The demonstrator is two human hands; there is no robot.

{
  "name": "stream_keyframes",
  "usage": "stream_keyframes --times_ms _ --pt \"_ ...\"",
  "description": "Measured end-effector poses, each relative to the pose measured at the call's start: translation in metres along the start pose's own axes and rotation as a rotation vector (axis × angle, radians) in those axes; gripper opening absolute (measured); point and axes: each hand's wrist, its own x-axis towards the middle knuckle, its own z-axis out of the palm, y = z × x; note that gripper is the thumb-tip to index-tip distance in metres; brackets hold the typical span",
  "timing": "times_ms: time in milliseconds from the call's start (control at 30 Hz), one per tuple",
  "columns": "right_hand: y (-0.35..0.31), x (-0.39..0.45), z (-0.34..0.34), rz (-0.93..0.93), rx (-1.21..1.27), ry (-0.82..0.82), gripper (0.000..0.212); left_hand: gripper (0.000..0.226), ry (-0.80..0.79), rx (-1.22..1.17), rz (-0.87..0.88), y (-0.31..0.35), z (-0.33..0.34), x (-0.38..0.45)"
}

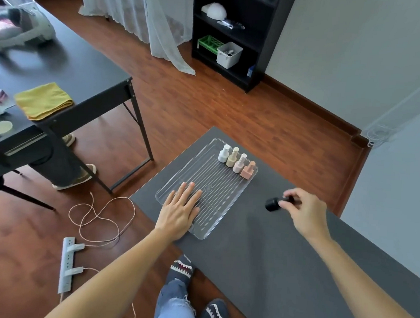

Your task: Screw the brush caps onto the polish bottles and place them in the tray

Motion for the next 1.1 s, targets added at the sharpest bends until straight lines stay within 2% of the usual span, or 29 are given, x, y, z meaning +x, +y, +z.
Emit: stream_keyframes --times_ms 200,300,367,467,600,933,1100 --pt "-0.094 0.074 0.042 -0.237 0.061 -0.065 0.014 0.055 0.049 0.002 0.023 0.002 -0.003 -0.001" --pt "-0.121 0.104 0.067 -0.231 0.096 -0.136 0.013 0.057 0.067 0.009 0.027 0.002 -0.004 -0.002" --pt "-0.132 0.120 0.084 -0.213 0.024 -0.159 0.014 0.055 0.065 0.008 0.031 0.001 -0.002 -0.001" --pt "-0.134 0.144 0.109 -0.213 -0.161 -0.189 0.020 0.053 0.061 0.002 0.033 -0.001 0.000 -0.001" --pt "-0.133 0.163 0.132 -0.177 -0.258 -0.234 0.023 0.052 0.077 0.026 0.040 -0.002 0.004 0.000" --pt "-0.131 0.175 0.152 -0.317 -0.508 -0.116 0.024 0.050 0.078 0.044 0.026 -0.003 0.012 0.000" --pt "-0.128 0.171 0.139 -0.329 -0.427 -0.088 0.034 0.051 0.073 0.040 0.027 0.000 0.001 -0.001"
